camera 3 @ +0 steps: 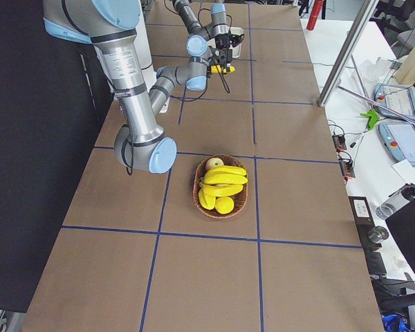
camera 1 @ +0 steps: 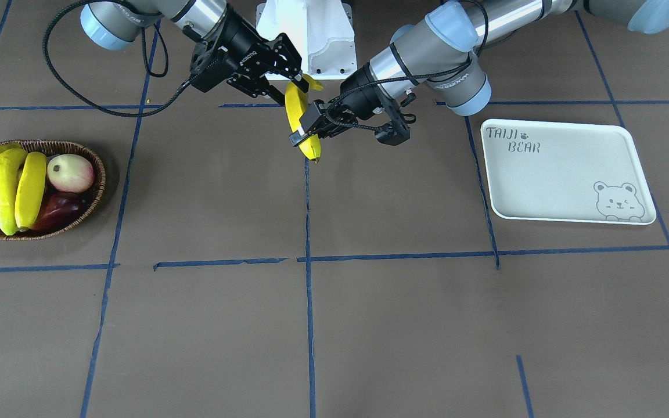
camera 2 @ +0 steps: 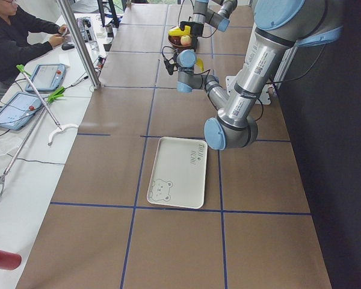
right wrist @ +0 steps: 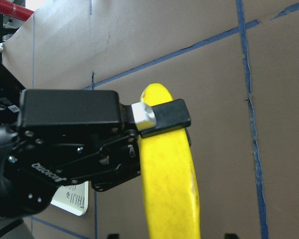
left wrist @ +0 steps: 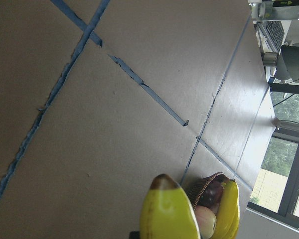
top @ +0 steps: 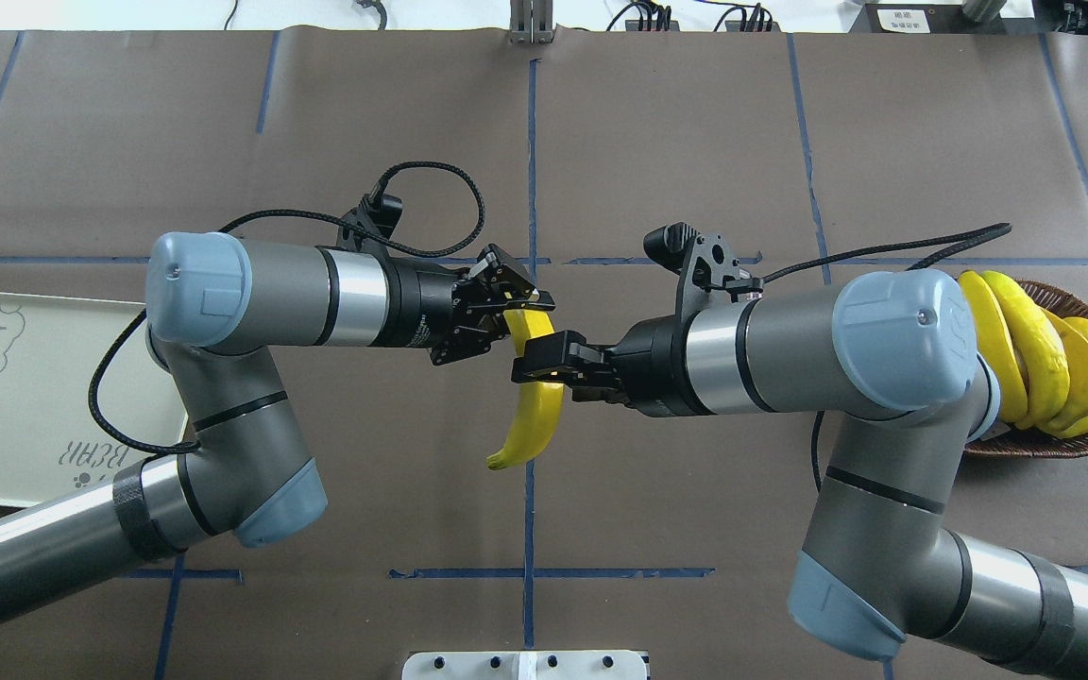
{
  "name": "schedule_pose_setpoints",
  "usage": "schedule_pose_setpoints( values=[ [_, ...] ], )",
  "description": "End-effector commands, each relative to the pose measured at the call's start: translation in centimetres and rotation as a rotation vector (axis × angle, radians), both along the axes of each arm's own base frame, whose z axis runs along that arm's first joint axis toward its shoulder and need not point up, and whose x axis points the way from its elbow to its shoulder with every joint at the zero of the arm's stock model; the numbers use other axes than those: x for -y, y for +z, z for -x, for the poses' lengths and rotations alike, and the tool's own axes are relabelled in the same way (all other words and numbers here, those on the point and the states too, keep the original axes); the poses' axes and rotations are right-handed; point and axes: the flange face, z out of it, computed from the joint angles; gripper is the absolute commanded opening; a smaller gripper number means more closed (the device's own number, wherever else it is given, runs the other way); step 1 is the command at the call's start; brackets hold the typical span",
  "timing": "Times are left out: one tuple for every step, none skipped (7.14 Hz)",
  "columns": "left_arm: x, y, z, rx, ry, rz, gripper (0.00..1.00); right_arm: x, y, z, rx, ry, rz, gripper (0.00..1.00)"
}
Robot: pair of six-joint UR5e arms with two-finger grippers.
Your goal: Transfer all bananas from basket to plate
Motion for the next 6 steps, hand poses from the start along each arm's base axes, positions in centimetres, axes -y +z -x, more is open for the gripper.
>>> schedule_pose_setpoints(
  values=[
    [1.2, 0.5, 0.5, 0.013, -0.022, 0.007, 0.00, 0.0, -0.4, -0.6, 0.010, 0.004, -0.006, 1.00],
    [3.6, 3.0, 2.6, 0.052, -0.055, 0.028, 0.00, -0.2, -1.1, -1.6, 0.028, 0.007, -0.017, 1.00],
    [5.1, 8.1, 5.8, 0.165, 0.013, -0.045, 0.00, 0.7, -0.6, -2.4, 0.019, 0.023, -0.012, 1.00],
    [8.1, 12.7, 11.7, 0.281, 0.030, -0.070, 0.00, 3.0, -0.4, -4.4, 0.002, 0.043, 0.002, 1.00],
    [8.7, 18.1, 16.9, 0.367, 0.029, -0.129, 0.00, 5.4, 0.7, -7.1, -0.038, 0.043, 0.024, 1.00],
    [5.0, 26.1, 21.4, 0.484, 0.049, -0.195, 0.00, 7.2, 3.5, -9.7, -0.106, 0.050, 0.010, 1.00]
  ],
)
